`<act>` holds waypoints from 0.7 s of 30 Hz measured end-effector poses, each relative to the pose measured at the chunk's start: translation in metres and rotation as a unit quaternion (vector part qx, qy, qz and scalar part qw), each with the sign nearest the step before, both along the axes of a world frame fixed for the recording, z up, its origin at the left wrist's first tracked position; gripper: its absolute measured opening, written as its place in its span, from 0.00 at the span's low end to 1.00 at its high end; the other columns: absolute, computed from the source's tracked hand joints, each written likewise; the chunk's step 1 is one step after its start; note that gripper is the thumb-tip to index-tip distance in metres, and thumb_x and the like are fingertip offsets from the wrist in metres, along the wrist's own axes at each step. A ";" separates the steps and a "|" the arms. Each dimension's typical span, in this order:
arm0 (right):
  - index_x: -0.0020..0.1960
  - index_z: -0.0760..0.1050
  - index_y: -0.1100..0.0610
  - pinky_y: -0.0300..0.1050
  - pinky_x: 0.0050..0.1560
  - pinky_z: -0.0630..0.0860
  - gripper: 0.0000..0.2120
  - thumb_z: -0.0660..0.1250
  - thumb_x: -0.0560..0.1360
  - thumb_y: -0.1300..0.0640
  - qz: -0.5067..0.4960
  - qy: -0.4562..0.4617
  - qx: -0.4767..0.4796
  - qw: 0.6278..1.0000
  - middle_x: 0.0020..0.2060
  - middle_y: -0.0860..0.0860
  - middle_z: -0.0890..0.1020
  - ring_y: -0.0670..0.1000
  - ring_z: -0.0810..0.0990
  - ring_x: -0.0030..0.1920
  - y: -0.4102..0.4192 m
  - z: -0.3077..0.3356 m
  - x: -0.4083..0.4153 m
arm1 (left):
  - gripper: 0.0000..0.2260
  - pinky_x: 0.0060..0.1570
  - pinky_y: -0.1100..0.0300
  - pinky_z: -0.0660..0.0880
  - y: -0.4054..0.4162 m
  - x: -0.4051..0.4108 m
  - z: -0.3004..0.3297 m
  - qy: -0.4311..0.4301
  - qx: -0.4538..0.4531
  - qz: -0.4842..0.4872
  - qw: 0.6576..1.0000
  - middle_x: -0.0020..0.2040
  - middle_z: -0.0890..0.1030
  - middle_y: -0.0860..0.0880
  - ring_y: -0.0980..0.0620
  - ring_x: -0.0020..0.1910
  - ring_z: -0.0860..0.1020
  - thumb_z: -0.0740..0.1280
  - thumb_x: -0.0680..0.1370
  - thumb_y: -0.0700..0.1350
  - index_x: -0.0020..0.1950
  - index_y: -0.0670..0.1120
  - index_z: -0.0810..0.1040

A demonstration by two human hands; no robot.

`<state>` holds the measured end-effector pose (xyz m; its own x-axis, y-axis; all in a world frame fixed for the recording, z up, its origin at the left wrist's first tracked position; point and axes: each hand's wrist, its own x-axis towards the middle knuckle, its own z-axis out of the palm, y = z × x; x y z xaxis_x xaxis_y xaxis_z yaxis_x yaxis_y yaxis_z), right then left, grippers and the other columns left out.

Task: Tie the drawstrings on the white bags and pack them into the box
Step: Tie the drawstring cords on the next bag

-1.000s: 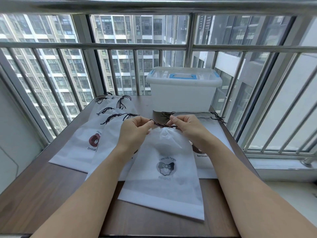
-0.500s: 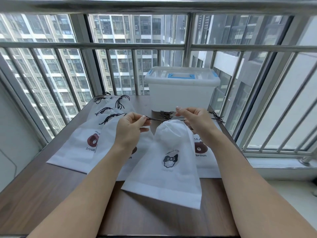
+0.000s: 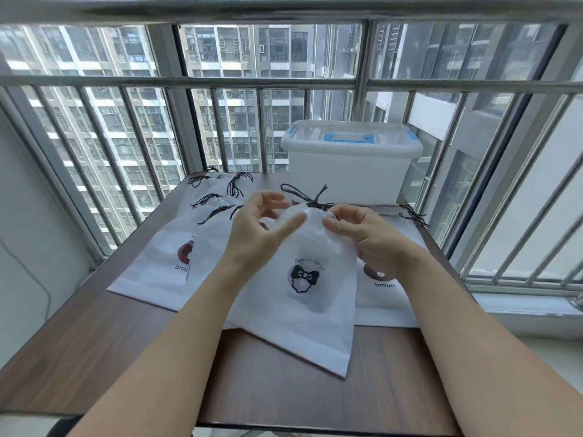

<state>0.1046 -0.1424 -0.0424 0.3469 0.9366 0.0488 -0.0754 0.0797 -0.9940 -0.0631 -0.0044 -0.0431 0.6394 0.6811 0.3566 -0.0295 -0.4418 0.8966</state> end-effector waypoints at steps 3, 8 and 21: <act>0.53 0.79 0.53 0.48 0.48 0.79 0.06 0.69 0.77 0.53 -0.004 0.114 0.063 0.991 0.48 0.52 0.83 0.52 0.83 0.46 0.006 -0.001 -0.007 | 0.14 0.37 0.65 0.72 0.007 -0.005 -0.001 0.078 0.140 0.038 0.986 0.40 0.80 0.56 0.60 0.36 0.76 0.78 0.70 0.53 0.48 0.50 0.78; 0.75 0.63 0.40 0.37 0.49 0.74 0.32 0.74 0.76 0.49 -0.126 -0.238 -0.024 0.963 0.63 0.41 0.72 0.40 0.77 0.54 0.021 -0.013 -0.028 | 0.08 0.34 0.59 0.66 0.029 -0.017 0.004 0.123 0.209 0.147 0.959 0.32 0.76 0.51 0.49 0.34 0.75 0.75 0.73 0.47 0.40 0.46 0.79; 0.74 0.70 0.46 0.39 0.71 0.62 0.28 0.69 0.77 0.39 0.077 -0.552 -0.077 0.827 0.73 0.46 0.69 0.43 0.66 0.71 0.036 -0.033 -0.063 | 0.41 0.63 0.41 0.65 0.055 -0.041 -0.004 0.351 0.049 0.337 0.872 0.70 0.63 0.39 0.36 0.69 0.62 0.73 0.71 0.54 0.75 0.43 0.55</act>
